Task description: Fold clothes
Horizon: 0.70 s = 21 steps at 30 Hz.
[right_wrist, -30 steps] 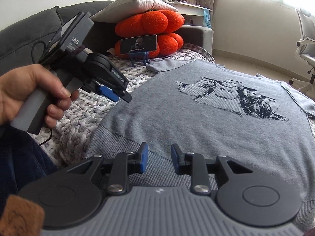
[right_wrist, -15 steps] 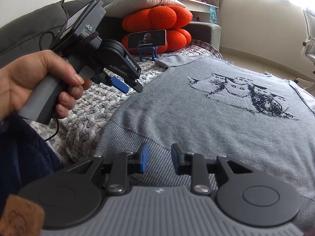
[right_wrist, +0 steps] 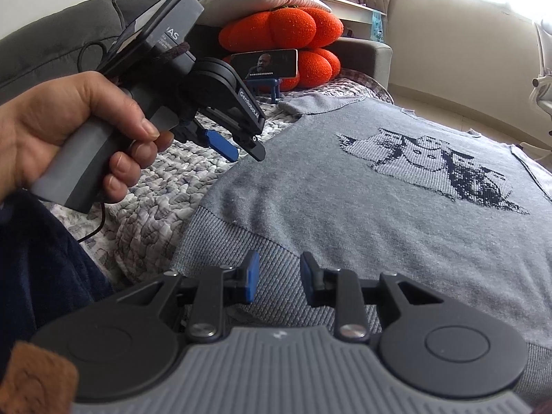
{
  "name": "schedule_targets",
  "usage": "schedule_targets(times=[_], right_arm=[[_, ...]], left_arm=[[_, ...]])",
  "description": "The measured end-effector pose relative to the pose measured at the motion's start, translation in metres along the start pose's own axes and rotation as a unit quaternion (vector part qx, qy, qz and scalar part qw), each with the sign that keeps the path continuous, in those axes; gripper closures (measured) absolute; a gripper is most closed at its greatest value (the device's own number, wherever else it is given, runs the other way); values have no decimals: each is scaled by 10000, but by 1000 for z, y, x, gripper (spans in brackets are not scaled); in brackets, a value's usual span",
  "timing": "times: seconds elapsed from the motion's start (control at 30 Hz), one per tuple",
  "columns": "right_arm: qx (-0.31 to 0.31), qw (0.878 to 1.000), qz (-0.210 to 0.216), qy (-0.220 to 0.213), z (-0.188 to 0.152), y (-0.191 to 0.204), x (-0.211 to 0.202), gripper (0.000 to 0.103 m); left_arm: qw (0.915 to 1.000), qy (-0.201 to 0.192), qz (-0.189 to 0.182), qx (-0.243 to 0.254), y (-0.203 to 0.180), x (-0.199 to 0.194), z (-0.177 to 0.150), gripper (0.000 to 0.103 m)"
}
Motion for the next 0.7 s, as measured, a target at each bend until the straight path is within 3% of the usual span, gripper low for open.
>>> schedule_targets(times=[0.2, 0.3, 0.7], right_arm=[[342, 9993, -136, 58, -6, -15, 7, 75], [215, 9996, -147, 54, -4, -9, 9, 75], [-215, 9987, 462, -25, 14, 47, 20, 73]], left_arm=[[9999, 0, -2, 139, -6, 3, -3, 71], [10000, -50, 14, 50, -2, 2, 0, 71], [9996, -268, 28, -93, 8, -4, 20, 71]])
Point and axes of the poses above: each gripper's, at about its wrist camera, not at the fingertips, and x roughly the way its jaws point, y to its left, z to its top, the point moved 9 cm from there along x, roughly the way its jaws point, and after that the axes turned 12 degrees about -x, right-handed, at the moved point
